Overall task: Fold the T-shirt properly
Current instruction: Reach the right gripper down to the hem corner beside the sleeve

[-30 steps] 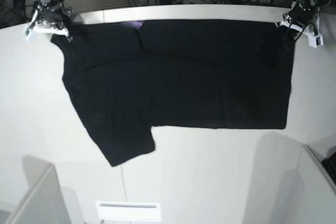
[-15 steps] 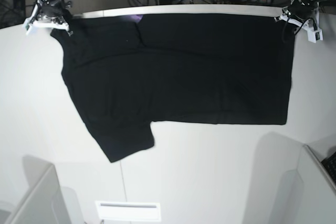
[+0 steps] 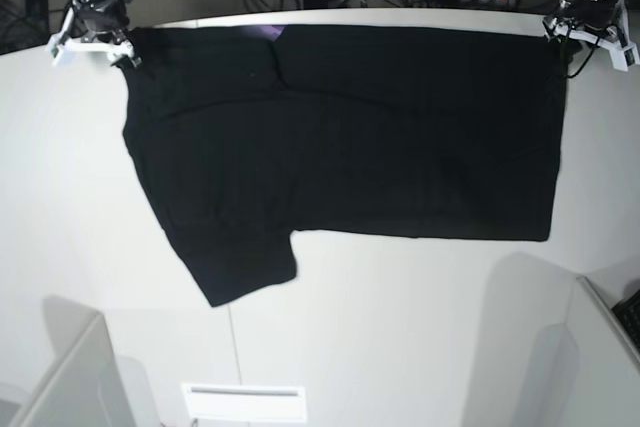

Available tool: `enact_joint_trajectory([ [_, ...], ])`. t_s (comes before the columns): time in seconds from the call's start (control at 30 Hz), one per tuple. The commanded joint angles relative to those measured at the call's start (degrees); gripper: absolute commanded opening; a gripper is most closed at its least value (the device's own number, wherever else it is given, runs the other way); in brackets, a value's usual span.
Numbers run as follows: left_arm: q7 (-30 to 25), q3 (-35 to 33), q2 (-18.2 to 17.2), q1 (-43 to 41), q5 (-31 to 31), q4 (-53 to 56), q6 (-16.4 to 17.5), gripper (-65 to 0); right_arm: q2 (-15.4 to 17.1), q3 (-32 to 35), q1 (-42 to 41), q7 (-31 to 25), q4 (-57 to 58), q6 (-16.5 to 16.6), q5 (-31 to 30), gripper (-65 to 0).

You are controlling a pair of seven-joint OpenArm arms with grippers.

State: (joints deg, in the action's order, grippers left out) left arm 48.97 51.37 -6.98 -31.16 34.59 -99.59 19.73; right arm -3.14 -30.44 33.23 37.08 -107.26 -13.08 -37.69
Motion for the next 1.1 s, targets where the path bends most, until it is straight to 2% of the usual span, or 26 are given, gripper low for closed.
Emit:
enact_joint_trajectory([
  [0.0,-1.1,1.1,-0.8,-0.2,0.9,-1.6,0.4,-11.0,0.5,-0.5,0.3,-1.1,-1.3,-0.1,-0.2,-30.9],
  [0.07,-1.1,1.2,-1.1,-0.1,0.9,-1.8,0.4,-3.6,0.5,-2.0,0.2,-1.1,-1.4,-0.1,-0.2,-30.9],
  [0.13,-1.1,1.4,-1.1,-0.1,0.9,-3.2,0.4,-0.8,0.5,-3.5,-0.1,-1.1,-1.4,-0.1,-0.2,-30.9],
  [0.27,-1.1,3.5,-0.9,0.1,0.9,-6.7,0.4,-1.0,0.8,-6.6,-2.3,-1.1,-2.8,-0.1,-0.2,-30.5],
  [0.33,-1.1,3.8,-1.1,0.6,0.9,-8.2,0.4,-1.0,2.0,-6.6,-4.2,-0.9,-2.8,-0.1,-0.1,-30.5],
  [0.53,-1.1,3.4,-1.2,4.9,0.9,-9.3,0.4,-2.0,6.8,1.1,-10.1,-0.7,-2.8,-0.1,-0.1,-30.5],
  [0.57,-1.0,3.4,-1.2,5.4,0.9,-9.3,0.4,-3.9,7.5,2.5,-11.1,-0.7,-2.8,-0.1,-0.1,-30.6],
  [0.63,-1.0,1.8,-1.3,6.2,0.4,-9.2,0.4,-12.7,8.8,5.7,-13.9,-0.7,-2.6,-0.1,0.1,-30.6],
  [0.77,-1.0,-1.1,-1.3,6.2,0.4,-9.2,0.4,-35.2,10.8,11.0,-21.6,-0.7,0.1,-0.1,0.2,-30.6],
  [0.93,-1.0,-3.0,-1.3,6.3,0.5,-9.2,0.3,-62.2,14.3,14.3,-35.5,-0.7,14.6,-0.1,0.3,-30.3],
  [0.97,-1.0,-3.0,-1.3,6.3,0.4,-9.2,0.3,-65.0,15.0,15.2,-37.9,-0.7,17.5,-0.1,0.3,-30.3],
  [1.07,-1.0,-2.5,-1.3,6.3,0.4,-9.0,0.3,-65.0,17.1,19.0,-44.7,-0.7,26.1,-0.1,0.3,-30.2],
])
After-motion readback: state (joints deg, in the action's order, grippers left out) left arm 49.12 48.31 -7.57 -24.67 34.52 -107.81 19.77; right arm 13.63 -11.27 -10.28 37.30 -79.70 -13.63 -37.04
